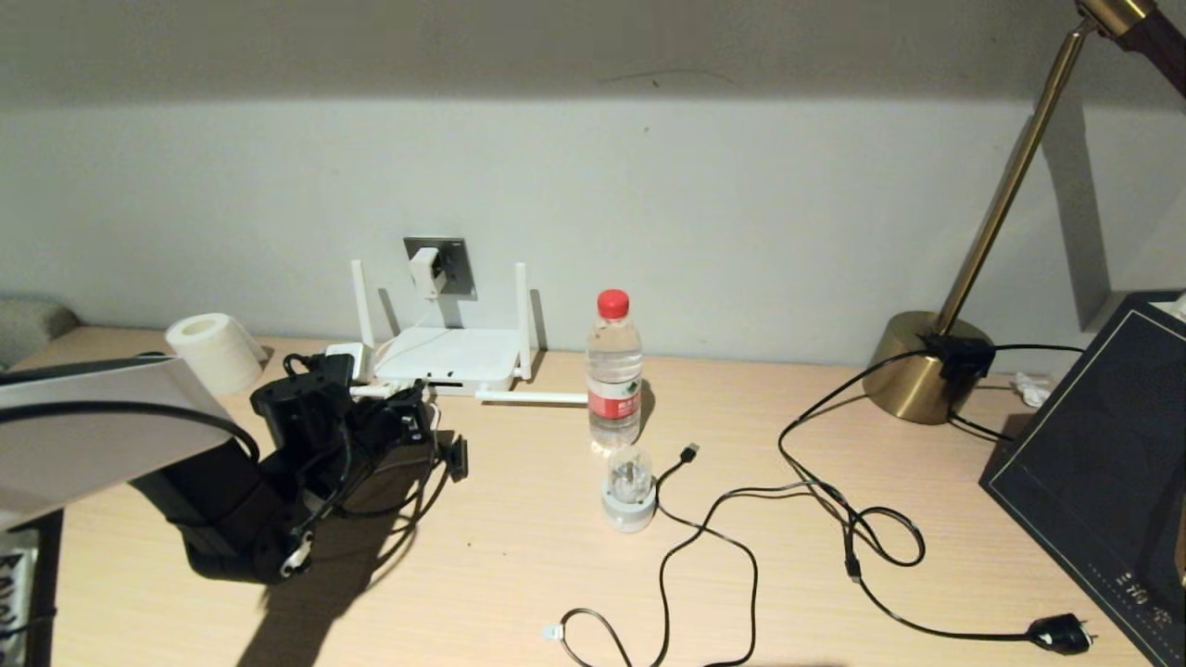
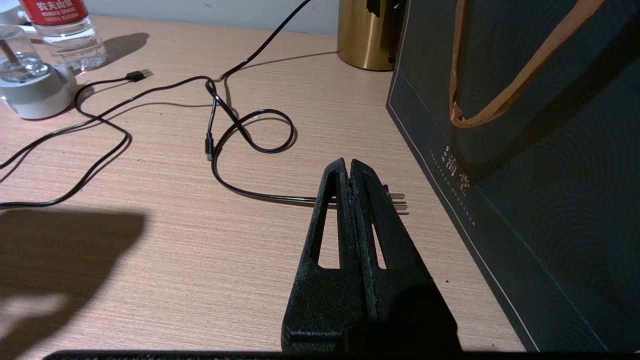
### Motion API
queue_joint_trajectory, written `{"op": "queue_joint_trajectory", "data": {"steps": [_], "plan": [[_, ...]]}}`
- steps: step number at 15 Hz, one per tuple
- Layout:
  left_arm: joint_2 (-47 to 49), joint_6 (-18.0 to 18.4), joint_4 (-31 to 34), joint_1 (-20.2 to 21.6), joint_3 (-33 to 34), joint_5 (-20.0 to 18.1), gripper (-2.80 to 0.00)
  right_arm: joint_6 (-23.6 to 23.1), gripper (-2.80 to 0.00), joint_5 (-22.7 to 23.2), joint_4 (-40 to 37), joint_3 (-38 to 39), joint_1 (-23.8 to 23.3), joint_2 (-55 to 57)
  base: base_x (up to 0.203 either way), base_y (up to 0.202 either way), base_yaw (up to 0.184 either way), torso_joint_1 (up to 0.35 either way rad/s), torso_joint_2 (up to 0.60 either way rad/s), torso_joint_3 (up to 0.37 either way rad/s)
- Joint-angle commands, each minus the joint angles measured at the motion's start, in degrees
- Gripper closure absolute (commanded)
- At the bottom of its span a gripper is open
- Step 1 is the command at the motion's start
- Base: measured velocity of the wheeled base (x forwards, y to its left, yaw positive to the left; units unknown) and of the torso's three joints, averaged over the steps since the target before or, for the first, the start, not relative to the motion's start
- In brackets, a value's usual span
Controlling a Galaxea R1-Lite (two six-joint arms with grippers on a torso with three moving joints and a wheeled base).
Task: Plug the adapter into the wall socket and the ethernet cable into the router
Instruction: Plug cable into router interface
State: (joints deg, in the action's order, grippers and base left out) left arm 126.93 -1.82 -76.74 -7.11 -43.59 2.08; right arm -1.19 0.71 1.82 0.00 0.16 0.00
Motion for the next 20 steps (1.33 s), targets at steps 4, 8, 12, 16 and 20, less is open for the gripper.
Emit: {"op": "queue_joint_trajectory", "data": {"steps": [4,8,12,16,20], "plan": [[0.16,-0.03,-0.43,-0.01,0.09,0.02,0.0,-0.04,0.0,0.0,0.03,0.53,0.02,0.0,0.0,0.0,0.0,0.0,0.0,0.0],[0.16,-0.03,-0.43,-0.01,0.31,0.02,0.0,-0.04,0.0,0.0,0.03,0.53,0.02,0.0,0.0,0.0,0.0,0.0,0.0,0.0],[0.51,-0.03,-0.43,-0.01,0.35,0.2,0.0,-0.04,0.0,0.0,0.03,0.53,0.02,0.0,0.0,0.0,0.0,0.0,0.0,0.0],[0.51,-0.03,-0.43,-0.01,0.18,0.02,0.0,-0.04,0.0,0.0,0.03,0.53,0.02,0.0,0.0,0.0,0.0,0.0,0.0,0.0],[0.6,-0.03,-0.43,-0.01,0.18,0.08,0.0,-0.04,0.0,0.0,0.03,0.53,0.02,0.0,0.0,0.0,0.0,0.0,0.0,0.0]]}}
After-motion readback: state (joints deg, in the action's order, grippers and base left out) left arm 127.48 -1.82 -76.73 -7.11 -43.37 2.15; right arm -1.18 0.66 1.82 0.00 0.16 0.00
